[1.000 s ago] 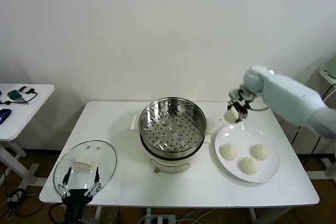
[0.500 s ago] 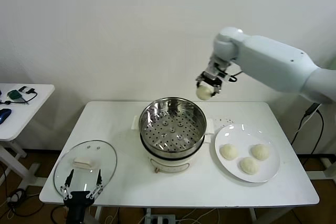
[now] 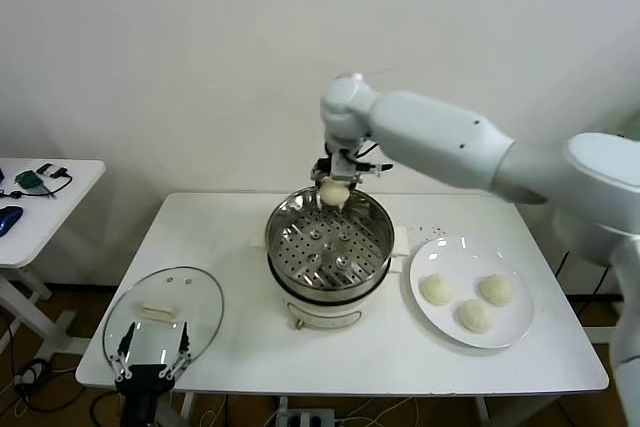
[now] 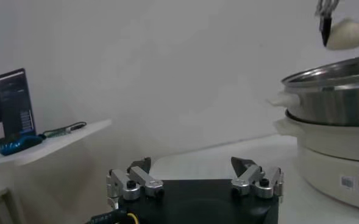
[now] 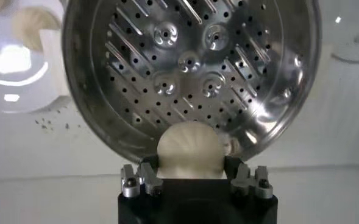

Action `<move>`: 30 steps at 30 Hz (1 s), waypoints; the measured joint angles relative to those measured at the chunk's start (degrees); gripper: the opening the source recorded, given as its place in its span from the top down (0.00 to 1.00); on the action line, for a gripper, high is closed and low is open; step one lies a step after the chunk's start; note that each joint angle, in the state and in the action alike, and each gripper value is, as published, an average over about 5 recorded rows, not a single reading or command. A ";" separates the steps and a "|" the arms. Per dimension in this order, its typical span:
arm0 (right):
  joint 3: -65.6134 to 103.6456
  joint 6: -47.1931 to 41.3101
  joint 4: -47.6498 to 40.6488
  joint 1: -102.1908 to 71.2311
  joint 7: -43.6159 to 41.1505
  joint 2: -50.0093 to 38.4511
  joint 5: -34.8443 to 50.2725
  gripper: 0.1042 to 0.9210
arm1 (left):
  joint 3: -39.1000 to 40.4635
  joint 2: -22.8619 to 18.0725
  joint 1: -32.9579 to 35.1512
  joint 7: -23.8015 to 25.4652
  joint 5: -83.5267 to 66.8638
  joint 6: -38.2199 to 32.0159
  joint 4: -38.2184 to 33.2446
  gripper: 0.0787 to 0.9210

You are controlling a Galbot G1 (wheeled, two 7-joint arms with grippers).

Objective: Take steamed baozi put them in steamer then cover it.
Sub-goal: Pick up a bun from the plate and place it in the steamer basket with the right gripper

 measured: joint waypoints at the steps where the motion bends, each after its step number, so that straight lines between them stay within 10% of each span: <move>1: 0.14 0.14 -0.15 -0.58 0.05 0.17 -0.75 0.28 | -0.01 0.09 0.05 0.00 -0.06 0.03 -0.01 0.12; 30: 1.95 -0.44 1.22 -3.33 -0.38 -1.16 -1.84 0.12 | 0.32 0.69 0.54 0.32 -1.03 0.25 -0.12 0.12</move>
